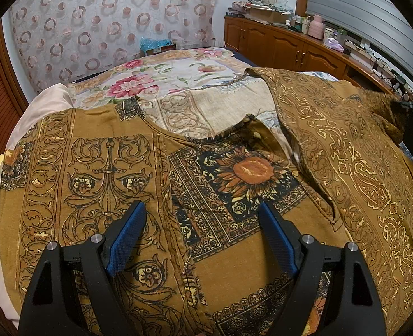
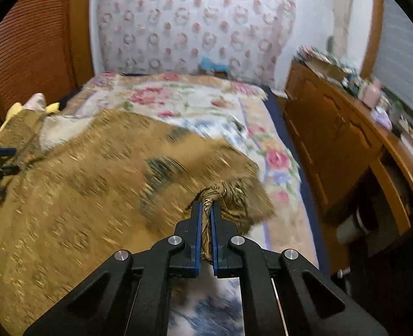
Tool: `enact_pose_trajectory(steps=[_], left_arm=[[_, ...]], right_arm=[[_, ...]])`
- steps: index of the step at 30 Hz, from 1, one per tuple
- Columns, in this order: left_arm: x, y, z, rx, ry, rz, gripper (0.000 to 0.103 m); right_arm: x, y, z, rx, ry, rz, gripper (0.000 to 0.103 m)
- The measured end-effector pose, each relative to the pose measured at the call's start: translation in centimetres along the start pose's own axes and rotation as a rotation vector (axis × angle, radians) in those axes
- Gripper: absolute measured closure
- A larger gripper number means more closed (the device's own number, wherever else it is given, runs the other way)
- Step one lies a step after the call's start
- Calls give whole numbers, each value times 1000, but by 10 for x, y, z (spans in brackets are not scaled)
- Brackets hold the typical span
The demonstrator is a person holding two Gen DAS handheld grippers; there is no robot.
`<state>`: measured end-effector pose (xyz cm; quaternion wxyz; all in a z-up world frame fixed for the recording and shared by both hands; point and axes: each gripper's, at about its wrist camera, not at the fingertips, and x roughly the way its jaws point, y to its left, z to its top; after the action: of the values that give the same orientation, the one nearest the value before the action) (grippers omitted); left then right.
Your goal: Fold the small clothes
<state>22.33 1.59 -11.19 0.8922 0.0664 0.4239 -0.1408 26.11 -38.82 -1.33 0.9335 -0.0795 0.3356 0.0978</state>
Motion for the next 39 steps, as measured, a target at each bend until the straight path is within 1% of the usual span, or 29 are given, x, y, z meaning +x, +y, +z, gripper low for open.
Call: enact_pose_trajectory(steps=[3,5,7,9,11,14,18,22,24,25,26,27,28,30,32,35,36,39], left_arm=[[0,0,0,0,0,0,20],[0,0,0,0,0,0,20],[0,0,0,0,0,0,20],[0,0,0,0,0,0,20],[0,0,0,-1,0,-1,20],[0,0,0,-1,-1,-1,20],[0,0,0,-1,0,-1,20],[0,0,0,-1,0,-1,20],[0,0,0,-1,-1,-1,20],[0,0,0,-1,-1,-1,20],[0,0,0,-1,-1,-1,20],[0,0,0,-1,-1,-1,20],[0,0,0,-1,0,-1,20],[0,0,0,-1,-1,0,20],[0,0,0,0,-2,4,20],[-2,0,1,-7,-7,20,19],[-4,0,1,-14,-14,24,19],[-18,4,1,-45,-56,8,19]], right_arm=[[-4,24,9,-49,-28,52,98],[-4,39,12,-72,-31,92,98],[-2,53,7,-87,-23,131,98],[5,67,0,-101,3,169,98],[15,77,-7,-119,35,180,98],[26,83,-21,-111,88,188,98],[27,78,-22,-90,94,186,97],[20,78,-8,-74,81,191,89],[14,82,2,-74,56,200,74],[9,82,7,-78,36,210,70],[8,85,11,-84,19,207,60],[5,84,16,-91,0,184,51],[5,80,20,-94,-9,155,49],[11,69,26,-82,-10,116,49],[23,55,30,-50,5,94,49],[47,34,34,-7,37,35,49],[55,29,35,19,50,36,49],[70,15,40,100,73,75,49]])
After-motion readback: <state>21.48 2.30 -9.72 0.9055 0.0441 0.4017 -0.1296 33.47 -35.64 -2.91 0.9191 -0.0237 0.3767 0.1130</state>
